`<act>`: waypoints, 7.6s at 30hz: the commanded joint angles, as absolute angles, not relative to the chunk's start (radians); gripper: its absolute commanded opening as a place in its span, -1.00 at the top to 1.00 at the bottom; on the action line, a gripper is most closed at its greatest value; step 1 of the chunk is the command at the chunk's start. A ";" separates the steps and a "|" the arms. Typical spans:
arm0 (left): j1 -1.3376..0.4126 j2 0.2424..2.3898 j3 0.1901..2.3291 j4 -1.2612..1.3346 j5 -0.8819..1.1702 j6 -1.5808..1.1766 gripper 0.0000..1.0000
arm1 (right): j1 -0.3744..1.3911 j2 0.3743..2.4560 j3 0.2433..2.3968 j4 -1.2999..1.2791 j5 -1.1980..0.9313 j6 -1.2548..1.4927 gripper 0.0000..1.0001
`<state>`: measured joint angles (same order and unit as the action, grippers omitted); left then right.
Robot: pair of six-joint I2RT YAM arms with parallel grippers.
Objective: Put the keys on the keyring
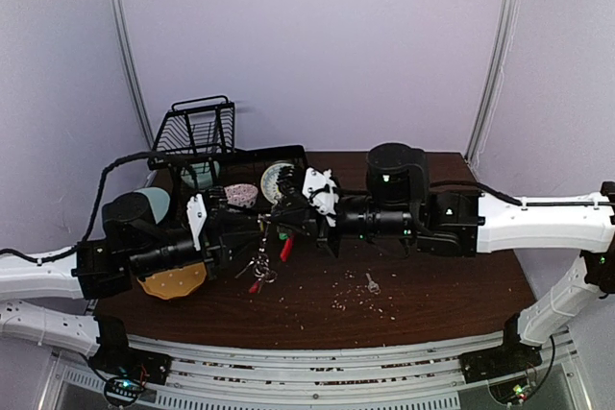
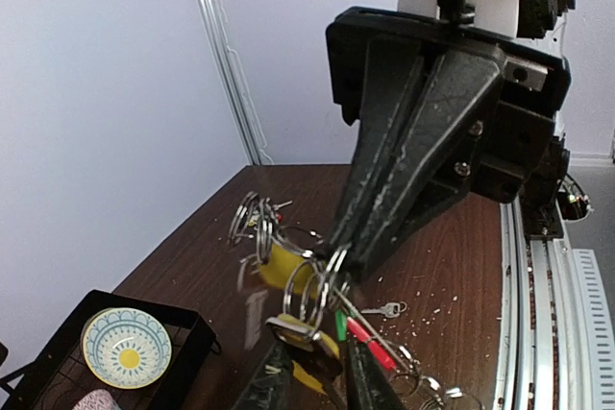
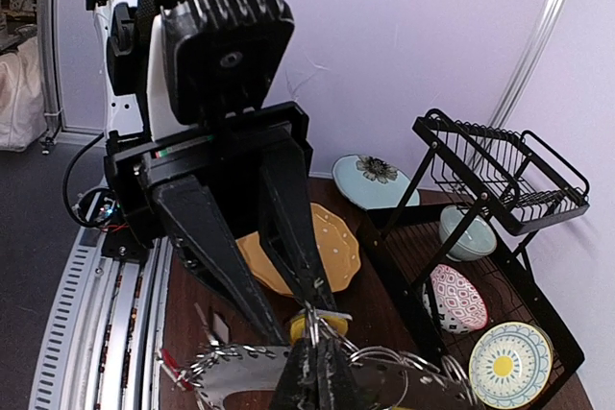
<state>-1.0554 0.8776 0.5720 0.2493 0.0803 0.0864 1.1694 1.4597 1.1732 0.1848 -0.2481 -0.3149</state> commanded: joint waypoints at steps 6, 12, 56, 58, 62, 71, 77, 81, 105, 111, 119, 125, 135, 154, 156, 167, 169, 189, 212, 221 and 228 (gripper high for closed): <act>-1.051 0.953 0.562 0.410 0.135 0.042 0.81 | 1.197 1.410 1.120 0.393 -0.316 -0.189 1.00; -1.052 0.974 0.534 0.513 0.148 -0.004 0.96 | 1.228 1.402 1.070 0.561 -0.208 -0.076 1.00; -1.233 1.022 0.509 0.582 -0.039 0.184 0.19 | 1.210 1.436 0.902 0.879 0.087 0.100 1.00; -1.233 0.946 0.486 0.484 -0.069 0.164 0.00 | 1.203 1.405 0.875 0.862 0.025 0.069 1.00; -1.233 0.743 0.400 0.348 -0.101 0.084 -0.27 | 1.190 1.364 0.858 0.796 -0.023 0.018 1.00; -1.232 0.572 0.473 0.233 -0.217 0.150 0.15 | 1.180 1.348 0.857 0.743 -0.187 -0.045 1.00; -1.232 0.778 0.686 0.191 0.034 0.116 0.51 | 1.177 1.364 0.878 0.728 -0.286 -0.072 1.00; -1.229 0.822 0.741 0.143 0.052 0.128 0.53 | 1.178 1.374 0.873 0.753 -0.320 -0.065 1.00; -1.157 0.949 0.762 0.153 0.133 0.151 0.82 | 1.178 1.384 0.882 0.742 -0.362 -0.078 1.00; -1.157 0.956 0.747 0.199 0.196 0.156 0.84 | 1.177 1.391 0.888 0.739 -0.364 -0.089 1.00; -1.157 0.962 0.744 0.228 0.215 0.147 1.00 | 1.177 1.395 0.893 0.735 -0.368 -0.096 1.00; -1.157 0.952 0.754 0.137 0.111 0.170 1.00 | 1.168 1.340 0.905 0.573 -0.305 -0.152 0.85; -1.158 1.000 0.908 -0.162 0.034 0.284 1.00 | 1.094 1.375 1.289 -0.258 -0.443 -0.543 0.31; -1.158 1.015 0.942 -0.155 0.066 0.294 1.00 | 1.095 1.536 1.484 -0.346 -0.480 -0.556 0.68; -1.158 1.018 0.941 -0.155 0.068 0.296 1.00 | 1.096 1.543 1.491 -0.344 -0.481 -0.552 0.62; -1.158 1.005 0.935 -0.135 0.096 0.291 1.00 | 1.103 1.569 1.509 -0.359 -0.464 -0.556 0.78; -1.158 1.003 0.933 -0.132 0.101 0.290 1.00 | 1.103 1.567 1.508 -0.358 -0.458 -0.556 0.82; -1.155 0.962 0.762 0.013 -0.021 0.219 0.78 | 1.121 1.410 1.223 0.155 -0.440 -0.251 1.00; -1.166 1.014 0.706 0.261 0.118 0.179 1.00 | 1.184 1.514 0.966 0.876 0.069 0.106 1.00; -1.181 0.991 0.673 0.328 0.115 0.136 1.00 | 1.185 1.509 0.921 0.885 0.202 0.093 1.00; -1.180 0.905 0.618 0.305 0.017 0.107 0.94 | 1.176 1.358 0.801 0.818 0.155 0.042 1.00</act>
